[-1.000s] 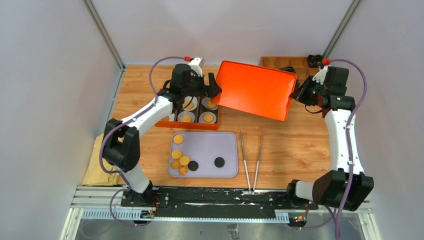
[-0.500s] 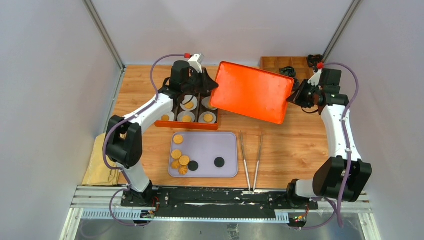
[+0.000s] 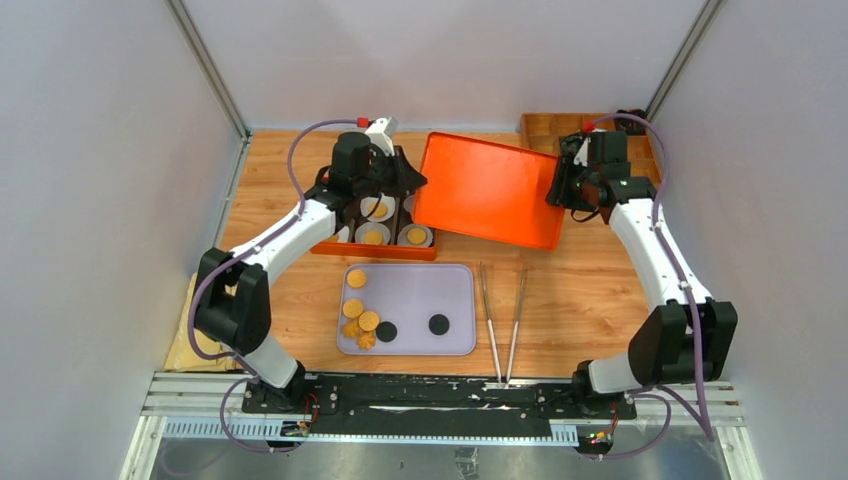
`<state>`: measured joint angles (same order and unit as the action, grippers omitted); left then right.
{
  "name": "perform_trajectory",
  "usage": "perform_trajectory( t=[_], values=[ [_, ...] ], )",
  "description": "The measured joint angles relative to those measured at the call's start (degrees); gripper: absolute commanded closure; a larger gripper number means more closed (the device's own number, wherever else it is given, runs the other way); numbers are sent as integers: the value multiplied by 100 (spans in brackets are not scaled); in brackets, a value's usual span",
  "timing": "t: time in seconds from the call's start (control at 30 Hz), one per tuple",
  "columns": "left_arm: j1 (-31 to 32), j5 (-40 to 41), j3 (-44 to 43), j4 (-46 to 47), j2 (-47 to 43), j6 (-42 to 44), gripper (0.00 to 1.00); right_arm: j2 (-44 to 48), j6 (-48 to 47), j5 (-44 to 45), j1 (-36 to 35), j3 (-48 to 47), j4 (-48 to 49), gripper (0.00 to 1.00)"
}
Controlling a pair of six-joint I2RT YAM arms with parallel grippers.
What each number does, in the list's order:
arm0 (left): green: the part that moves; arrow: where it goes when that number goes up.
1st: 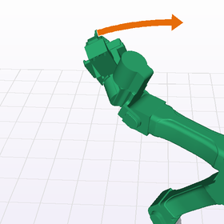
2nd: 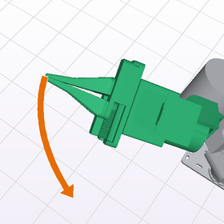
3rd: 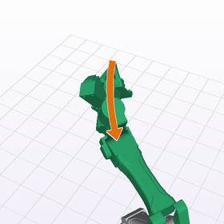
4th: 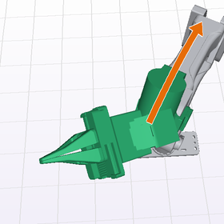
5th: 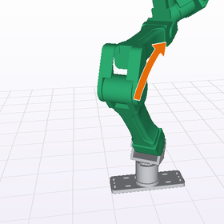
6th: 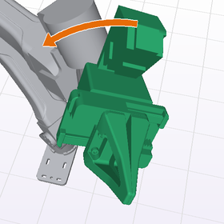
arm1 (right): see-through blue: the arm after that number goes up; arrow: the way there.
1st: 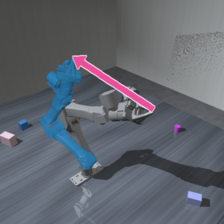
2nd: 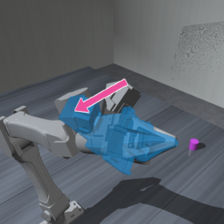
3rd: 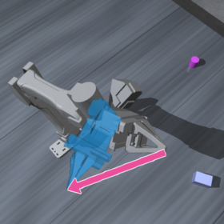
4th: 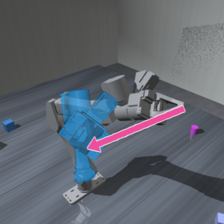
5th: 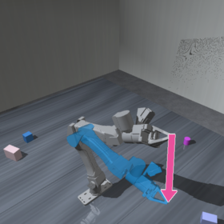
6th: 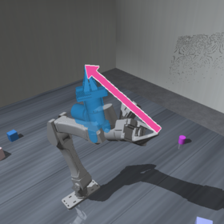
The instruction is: Pack the cookies
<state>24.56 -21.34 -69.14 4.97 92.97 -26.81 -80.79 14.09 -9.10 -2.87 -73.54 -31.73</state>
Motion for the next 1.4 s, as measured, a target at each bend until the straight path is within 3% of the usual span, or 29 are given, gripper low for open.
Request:
perform_trajectory(
  t=[0.27, 0.5, 0.73, 0.8, 0.93, 1.1, 1.4],
  values=[
    [-17, 560, -697, -1233, -323, 190, 95, 612, -669, 1991, -1394, -118, 0, 47],
    [-37, 1158, -1891, -2374, -369, 584, 95, 1113, -1204, 3598, -2614, 15, 227, 31],
    [7, 1202, -1746, -2817, -551, 730, 95, 1108, -1272, 4444, -2791, 17, 656, 15],
    [-17, 1237, -1635, -2894, -564, 761, 95, 1110, -1259, 4782, -2791, 17, 673, 15],
    [-76, 1279, -1491, -3045, -564, 811, 95, 1172, -1268, 5025, -2774, 48, 728, 19],
    [-83, 1279, -1517, -3119, -568, 813, 95, 1340, -1344, 4673, -2981, 361, 973, 19],
    [-83, 1298, -3532, -4133, 223, 793, 95, 1226, -2116, 4675, -5056, 1325, 1790, 18]
  ],
)
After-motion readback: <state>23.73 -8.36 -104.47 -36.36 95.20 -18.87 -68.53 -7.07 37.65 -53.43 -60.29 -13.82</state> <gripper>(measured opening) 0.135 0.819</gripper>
